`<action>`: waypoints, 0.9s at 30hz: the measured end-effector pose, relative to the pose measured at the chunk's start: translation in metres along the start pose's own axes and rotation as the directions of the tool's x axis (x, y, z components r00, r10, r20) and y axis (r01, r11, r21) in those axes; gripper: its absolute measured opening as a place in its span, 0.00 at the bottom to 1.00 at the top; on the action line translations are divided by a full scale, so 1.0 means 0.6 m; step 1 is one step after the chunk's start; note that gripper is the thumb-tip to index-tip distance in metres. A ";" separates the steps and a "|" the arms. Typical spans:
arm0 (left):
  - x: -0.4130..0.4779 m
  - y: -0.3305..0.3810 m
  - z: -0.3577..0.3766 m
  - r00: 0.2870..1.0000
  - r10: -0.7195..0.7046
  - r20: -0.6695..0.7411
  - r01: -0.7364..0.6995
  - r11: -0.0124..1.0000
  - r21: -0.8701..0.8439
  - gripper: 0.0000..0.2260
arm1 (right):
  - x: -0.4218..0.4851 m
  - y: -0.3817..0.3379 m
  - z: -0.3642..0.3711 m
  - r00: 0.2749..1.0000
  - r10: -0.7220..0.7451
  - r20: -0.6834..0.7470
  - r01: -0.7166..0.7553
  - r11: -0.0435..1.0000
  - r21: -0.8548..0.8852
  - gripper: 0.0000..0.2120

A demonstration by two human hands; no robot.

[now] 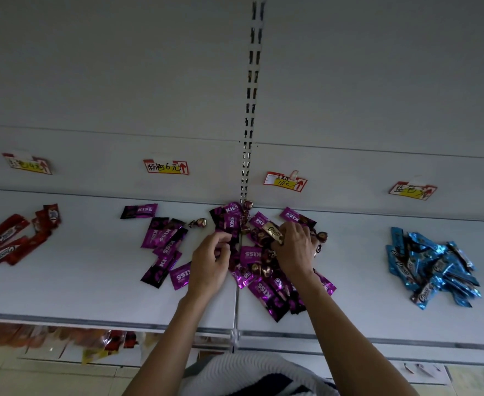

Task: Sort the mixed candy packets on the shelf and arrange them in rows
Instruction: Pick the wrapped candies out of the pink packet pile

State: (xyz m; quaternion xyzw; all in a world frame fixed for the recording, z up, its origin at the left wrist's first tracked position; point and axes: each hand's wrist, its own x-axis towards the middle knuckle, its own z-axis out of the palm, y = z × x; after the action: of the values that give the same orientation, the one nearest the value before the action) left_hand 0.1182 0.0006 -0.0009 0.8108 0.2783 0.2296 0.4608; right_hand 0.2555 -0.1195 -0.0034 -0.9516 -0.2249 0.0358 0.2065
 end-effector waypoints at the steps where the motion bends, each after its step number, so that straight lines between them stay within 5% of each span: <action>1: -0.005 -0.001 -0.003 1.000 -0.007 0.008 0.007 1.000 0.003 0.09 | -0.003 -0.001 -0.001 1.000 -0.015 -0.025 0.016 1.000 0.024 0.15; 6: -0.031 0.020 -0.014 0.997 -0.021 0.080 0.025 0.999 -0.048 0.09 | -0.035 -0.002 -0.023 0.966 -0.025 -0.258 0.113 0.936 0.333 0.09; 18: -0.091 0.159 0.032 0.987 0.054 0.148 -0.024 0.980 -0.199 0.08 | -0.197 0.080 -0.183 0.917 0.369 -0.153 -0.150 0.674 0.724 0.05; 27: -0.244 0.310 0.247 0.910 0.111 0.400 0.032 0.942 -0.335 0.12 | -0.408 0.341 -0.312 0.699 0.649 -0.301 -0.247 0.613 0.750 0.08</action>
State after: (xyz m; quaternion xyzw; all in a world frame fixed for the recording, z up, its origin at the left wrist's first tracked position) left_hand 0.1474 -0.2662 0.0751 0.7564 0.1147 0.1062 0.6352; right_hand 0.1508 -0.4650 0.0775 -0.8071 0.1305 -0.1074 0.5657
